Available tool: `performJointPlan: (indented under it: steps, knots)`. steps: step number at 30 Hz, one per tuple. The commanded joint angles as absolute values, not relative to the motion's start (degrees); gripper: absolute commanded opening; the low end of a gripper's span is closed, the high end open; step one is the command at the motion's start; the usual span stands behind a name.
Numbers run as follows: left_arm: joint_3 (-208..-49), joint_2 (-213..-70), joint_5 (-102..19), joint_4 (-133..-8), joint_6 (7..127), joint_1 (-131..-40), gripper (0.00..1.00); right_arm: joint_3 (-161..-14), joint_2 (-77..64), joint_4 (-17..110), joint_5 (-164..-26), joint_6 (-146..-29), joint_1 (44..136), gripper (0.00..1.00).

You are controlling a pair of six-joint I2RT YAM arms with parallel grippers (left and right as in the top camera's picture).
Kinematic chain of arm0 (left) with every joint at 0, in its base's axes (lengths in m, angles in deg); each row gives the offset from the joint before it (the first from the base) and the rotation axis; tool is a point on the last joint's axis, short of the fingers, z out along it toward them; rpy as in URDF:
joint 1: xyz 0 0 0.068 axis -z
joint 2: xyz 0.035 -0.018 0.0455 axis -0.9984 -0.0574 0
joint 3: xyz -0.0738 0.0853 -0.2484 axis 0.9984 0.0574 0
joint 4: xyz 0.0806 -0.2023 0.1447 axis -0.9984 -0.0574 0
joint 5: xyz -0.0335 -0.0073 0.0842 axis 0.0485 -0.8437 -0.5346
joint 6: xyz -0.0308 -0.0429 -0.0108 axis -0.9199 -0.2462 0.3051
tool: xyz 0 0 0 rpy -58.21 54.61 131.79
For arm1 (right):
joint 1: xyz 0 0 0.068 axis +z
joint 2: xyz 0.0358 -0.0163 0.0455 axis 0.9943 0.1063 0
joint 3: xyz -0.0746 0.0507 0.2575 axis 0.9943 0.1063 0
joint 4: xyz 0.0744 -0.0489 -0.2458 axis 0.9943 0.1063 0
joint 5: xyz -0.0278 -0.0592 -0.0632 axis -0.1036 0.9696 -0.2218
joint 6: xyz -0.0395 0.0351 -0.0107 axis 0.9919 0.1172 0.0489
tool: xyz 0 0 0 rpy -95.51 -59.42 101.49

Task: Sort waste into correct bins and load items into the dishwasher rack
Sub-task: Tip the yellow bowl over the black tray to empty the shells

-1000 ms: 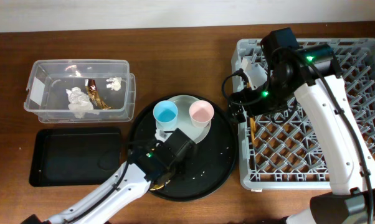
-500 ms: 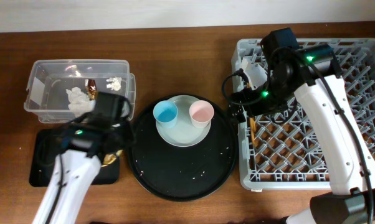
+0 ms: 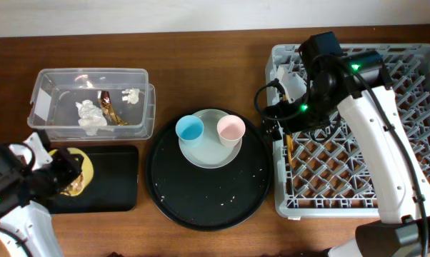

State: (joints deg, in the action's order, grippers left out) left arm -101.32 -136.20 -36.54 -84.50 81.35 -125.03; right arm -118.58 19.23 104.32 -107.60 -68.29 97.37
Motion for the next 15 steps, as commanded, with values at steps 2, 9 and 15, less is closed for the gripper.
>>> performJointPlan:
  steps: [2,9,15]
  knots:
    - [-97.96,-136.68,-21.42,-82.71,87.07,-132.03,0.00,-119.11,18.38,104.27,-107.47,-68.09,97.37,0.98]
    - [-97.96,-151.82,-0.33,-81.36,94.92,-135.70,0.00,-119.11,18.38,104.27,-107.44,-68.09,97.37,0.98]
    - [-97.74,-154.64,9.64,-82.56,98.31,-139.13,0.00,-119.11,18.38,104.27,-107.44,-68.09,97.37,0.98]
